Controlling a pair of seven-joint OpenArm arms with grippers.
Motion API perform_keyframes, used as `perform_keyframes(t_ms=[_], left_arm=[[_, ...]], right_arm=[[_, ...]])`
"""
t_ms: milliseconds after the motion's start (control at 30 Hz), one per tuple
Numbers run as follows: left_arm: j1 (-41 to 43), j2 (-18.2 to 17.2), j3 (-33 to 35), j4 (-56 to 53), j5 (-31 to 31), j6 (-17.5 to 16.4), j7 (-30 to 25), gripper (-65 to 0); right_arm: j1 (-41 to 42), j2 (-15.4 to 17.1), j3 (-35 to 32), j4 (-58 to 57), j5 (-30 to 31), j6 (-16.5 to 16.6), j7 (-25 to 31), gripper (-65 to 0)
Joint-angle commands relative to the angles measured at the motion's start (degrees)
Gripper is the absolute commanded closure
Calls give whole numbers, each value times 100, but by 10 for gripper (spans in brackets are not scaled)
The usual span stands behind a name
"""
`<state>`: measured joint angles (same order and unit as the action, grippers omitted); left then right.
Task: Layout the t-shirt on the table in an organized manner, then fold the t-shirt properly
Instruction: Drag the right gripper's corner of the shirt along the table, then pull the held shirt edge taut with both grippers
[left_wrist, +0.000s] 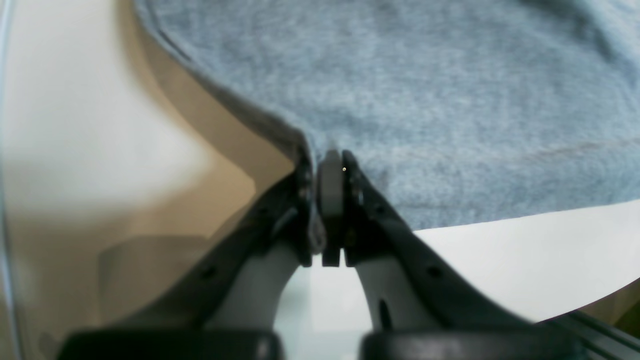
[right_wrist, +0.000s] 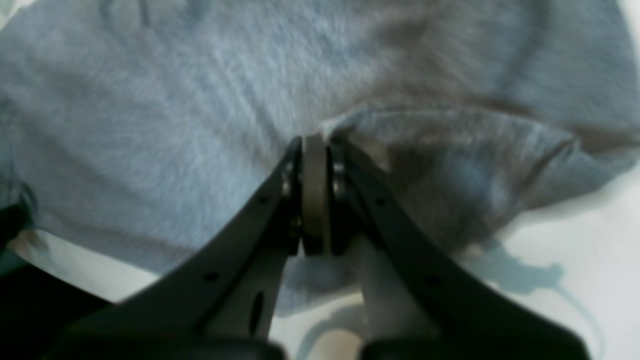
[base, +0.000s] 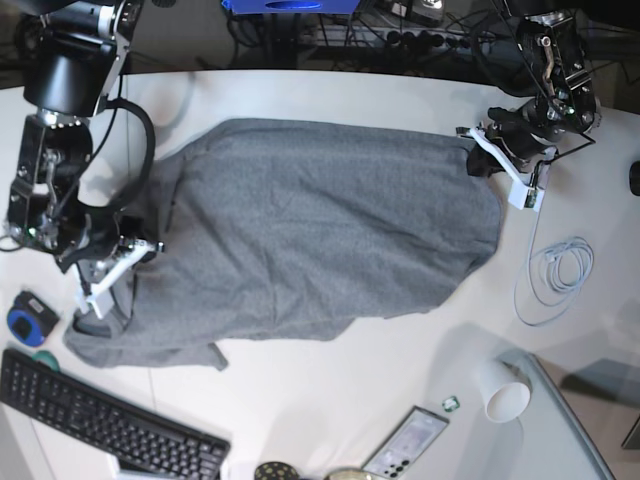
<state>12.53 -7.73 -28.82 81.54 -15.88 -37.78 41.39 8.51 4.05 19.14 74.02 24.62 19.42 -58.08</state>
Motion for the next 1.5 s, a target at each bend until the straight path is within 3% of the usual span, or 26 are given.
perform_keyframes(t_ms=[0,133,200,267,333,567,933,1033,1100,1167,1200,1467], left_arm=[[-27,-49,-15,97,-60,-33,-81,0],[-27,-76,-68,62,-60,-33,-81,0],[-18,-137,-68,53,-60,-33,-81,0],[-18,-137,-76,44,-60,-33,-81,0],[-18,-137,-76,44,-60,-33,-81,0],[-62,-137,-32,-26,-60,-33,-81,0],[-36,-137,-76,-26,-60,-33,-81,0],[-36,-137,-76,-26,-60,-33,-81,0],[-36,-137,-76,-26,-60,-33,-81,0],[-27,-137,-76,-26,-60,-33,-81,0],[-27,-137,-76,-26,-60,-33,-81,0],[-18,-137,-76,-26,-60,-33,-81,0]], right_arm=[[252,153,-204,-145,65,5,195,-32],[393,522,-969,-259,109,32,248,-213],[59,566,-678,312,109,32,248,-305],[-390,548,-89,919,109,32,354,-353],[-689,540,315,1121,109,32,512,-359],[-865,557,333,436,109,49,969,-359],[-636,566,324,-74,83,49,1004,-356],[-654,566,324,-110,74,58,1004,-318],[-689,566,324,-57,74,58,987,-210],[-697,566,333,-57,83,58,951,-36],[-759,575,333,-57,83,58,951,0],[-1374,575,385,1033,109,49,573,-6]])
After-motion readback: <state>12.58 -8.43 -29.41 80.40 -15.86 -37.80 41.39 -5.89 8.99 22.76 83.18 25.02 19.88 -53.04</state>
